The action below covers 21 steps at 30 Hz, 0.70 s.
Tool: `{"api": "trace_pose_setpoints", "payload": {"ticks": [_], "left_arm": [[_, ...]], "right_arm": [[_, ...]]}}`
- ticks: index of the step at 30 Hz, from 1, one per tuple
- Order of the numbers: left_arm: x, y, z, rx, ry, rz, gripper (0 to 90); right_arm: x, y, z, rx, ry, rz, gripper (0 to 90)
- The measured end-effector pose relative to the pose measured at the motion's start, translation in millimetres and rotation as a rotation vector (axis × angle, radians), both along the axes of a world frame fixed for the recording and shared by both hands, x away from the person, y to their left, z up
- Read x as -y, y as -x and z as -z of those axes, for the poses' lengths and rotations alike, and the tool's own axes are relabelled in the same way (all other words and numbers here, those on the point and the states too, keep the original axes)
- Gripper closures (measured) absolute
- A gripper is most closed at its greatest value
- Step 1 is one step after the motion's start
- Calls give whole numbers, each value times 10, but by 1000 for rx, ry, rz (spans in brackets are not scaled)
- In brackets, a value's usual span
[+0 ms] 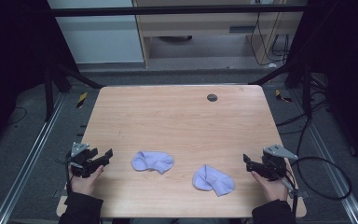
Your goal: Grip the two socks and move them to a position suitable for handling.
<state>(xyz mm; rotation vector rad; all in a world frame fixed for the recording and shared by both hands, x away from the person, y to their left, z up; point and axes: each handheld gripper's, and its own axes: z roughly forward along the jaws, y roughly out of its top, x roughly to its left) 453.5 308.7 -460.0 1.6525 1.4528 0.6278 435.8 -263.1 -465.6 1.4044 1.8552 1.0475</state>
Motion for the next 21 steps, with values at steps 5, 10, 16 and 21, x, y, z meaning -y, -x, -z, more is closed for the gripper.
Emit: {"api": "trace_pose_setpoints", "payload": {"ticks": [5,10,16,21], "left_arm": [[155,31,-28,7,-17,48,322],[269,76,-45,9,-13,86,330],[482,108,-81,9,-28,144,349],[643,88,-130,16,-41,183,355]], "right_arm": [[-52,62,-34,5,0,-21,239],[-98,91,-48,11,-7,-38,260],[-203,122,-135,21,-22,-80,320],[-319,128,-169,9,-10,-119,345]]}}
